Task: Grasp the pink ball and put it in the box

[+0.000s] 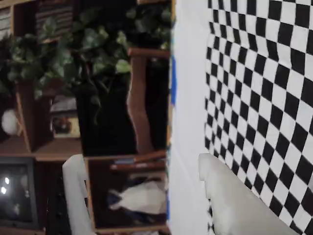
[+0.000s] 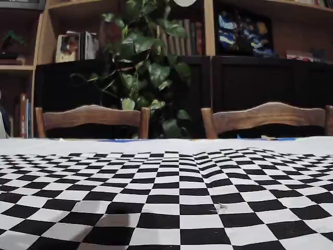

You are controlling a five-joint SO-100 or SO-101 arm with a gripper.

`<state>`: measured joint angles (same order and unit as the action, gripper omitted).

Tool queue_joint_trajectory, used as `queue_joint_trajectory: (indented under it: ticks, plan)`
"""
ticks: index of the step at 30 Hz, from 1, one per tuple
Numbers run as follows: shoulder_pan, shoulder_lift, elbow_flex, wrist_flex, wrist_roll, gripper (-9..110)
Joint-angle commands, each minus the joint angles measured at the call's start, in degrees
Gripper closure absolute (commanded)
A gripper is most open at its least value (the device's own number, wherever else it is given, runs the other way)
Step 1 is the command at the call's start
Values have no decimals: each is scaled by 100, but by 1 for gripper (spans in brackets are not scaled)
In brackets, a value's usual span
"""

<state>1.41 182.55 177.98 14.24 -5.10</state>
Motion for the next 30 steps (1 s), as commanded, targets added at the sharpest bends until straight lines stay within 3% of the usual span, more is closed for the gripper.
queue_joint_trajectory:
  ticks: [1,9,20,30]
  plan:
    - [-18,-26,35,-255,-325,74]
    - [0,-70,35,-149,-1907,74]
    - [176,-132,35,158,-6012,74]
    - [185,-114,35,-9,-8024,74]
